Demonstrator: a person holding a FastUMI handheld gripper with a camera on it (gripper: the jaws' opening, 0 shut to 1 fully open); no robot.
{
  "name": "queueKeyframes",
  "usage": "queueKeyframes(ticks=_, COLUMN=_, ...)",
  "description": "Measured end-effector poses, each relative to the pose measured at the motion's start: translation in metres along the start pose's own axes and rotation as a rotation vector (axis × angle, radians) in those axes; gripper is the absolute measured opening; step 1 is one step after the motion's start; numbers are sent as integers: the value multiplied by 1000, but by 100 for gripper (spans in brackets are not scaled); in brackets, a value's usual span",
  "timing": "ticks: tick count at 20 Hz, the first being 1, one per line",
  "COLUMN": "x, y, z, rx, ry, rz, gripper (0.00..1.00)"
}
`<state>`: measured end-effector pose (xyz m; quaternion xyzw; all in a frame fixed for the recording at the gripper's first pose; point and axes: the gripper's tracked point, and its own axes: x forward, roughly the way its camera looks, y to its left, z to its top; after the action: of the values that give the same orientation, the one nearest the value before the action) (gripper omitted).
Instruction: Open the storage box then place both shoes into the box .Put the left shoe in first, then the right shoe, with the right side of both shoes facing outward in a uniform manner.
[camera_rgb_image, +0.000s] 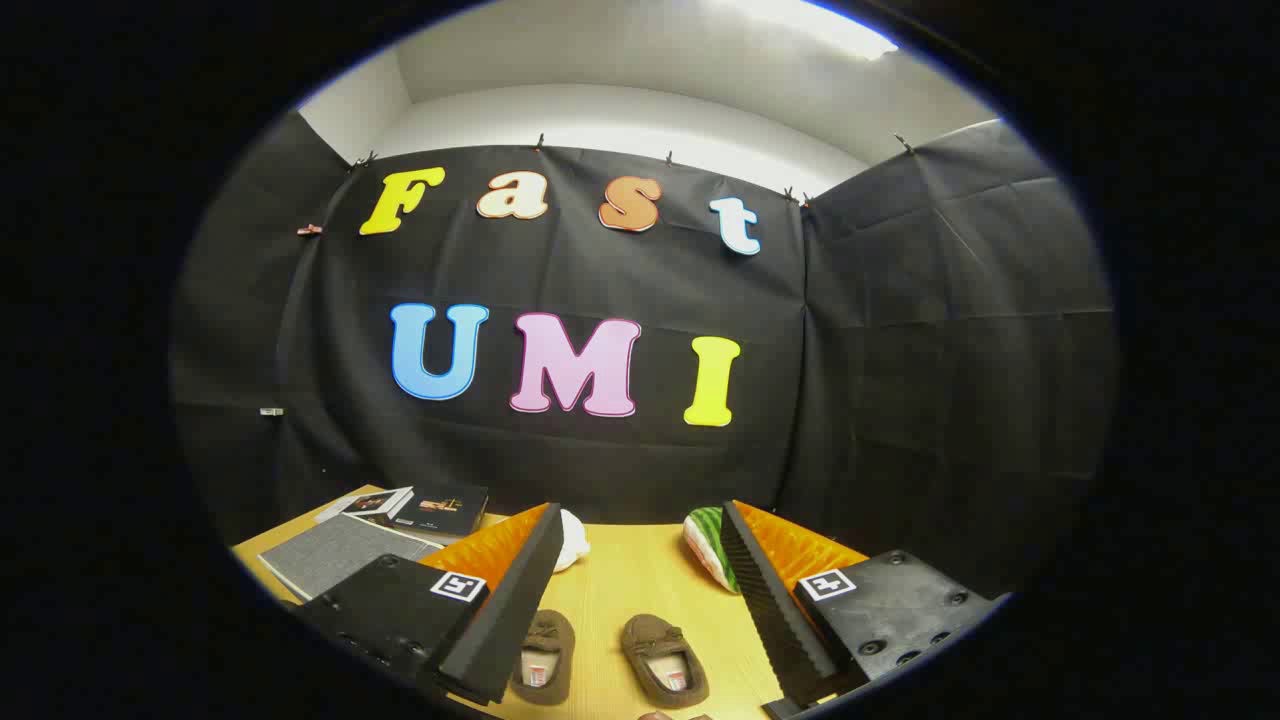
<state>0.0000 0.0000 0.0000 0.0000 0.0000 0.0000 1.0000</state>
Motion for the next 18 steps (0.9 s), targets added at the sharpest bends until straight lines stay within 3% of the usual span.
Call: queueKeyframes(ticks=18, x=1, y=0, z=-4, rx=-3, ry=31, rz=13, gripper=97)
